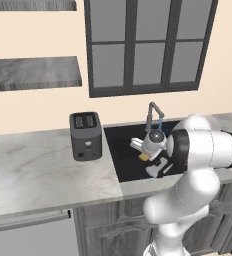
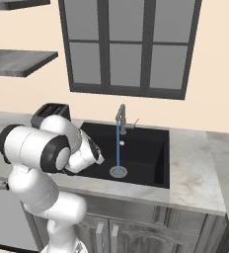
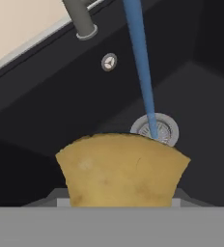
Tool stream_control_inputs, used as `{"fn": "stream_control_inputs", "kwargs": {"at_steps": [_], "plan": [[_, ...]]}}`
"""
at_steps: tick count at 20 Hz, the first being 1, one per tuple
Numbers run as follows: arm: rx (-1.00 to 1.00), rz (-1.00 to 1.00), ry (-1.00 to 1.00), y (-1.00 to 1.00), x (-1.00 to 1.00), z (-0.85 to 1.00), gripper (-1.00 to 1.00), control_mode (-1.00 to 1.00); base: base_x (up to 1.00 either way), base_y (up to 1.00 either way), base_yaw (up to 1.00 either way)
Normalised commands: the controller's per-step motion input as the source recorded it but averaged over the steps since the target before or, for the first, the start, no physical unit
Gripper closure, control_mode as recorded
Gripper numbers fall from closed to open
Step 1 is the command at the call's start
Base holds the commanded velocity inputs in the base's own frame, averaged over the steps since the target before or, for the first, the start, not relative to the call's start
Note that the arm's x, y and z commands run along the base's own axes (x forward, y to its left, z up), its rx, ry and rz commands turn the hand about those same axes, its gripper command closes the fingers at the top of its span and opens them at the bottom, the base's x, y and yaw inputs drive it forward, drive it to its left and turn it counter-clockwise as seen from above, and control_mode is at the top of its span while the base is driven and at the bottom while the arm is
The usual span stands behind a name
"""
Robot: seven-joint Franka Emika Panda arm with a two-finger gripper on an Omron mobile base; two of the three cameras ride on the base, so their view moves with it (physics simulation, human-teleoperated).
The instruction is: Soak the sponge with water for a few seconds and then drop it inside the sink.
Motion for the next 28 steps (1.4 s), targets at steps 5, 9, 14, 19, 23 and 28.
{"fn": "stream_control_inputs", "kwargs": {"at_steps": [5, 9, 14, 19, 23, 28], "plan": [[0.00, 0.23, 0.19, 0.00, 0.06, 0.83, 1.00, -1.00, 0.00, 0.00, 0.00], [-0.01, 0.15, 0.14, 0.00, 0.30, 0.81, 1.00, -1.00, 0.00, 0.00, 0.00], [-0.05, 0.11, 0.23, 0.00, 0.36, 0.69, 1.00, -1.00, 0.00, 0.00, 0.00], [-0.08, 0.01, 0.22, 0.00, 0.15, 0.24, 1.00, -1.00, 0.00, 0.00, 0.00], [-0.07, 0.00, 0.23, 0.05, 0.00, 0.00, 1.00, -1.00, 0.00, 0.00, 0.00], [-0.03, 0.03, 0.11, 0.07, 0.00, 0.00, 1.00, -1.00, 0.00, 0.00, 0.00]]}}
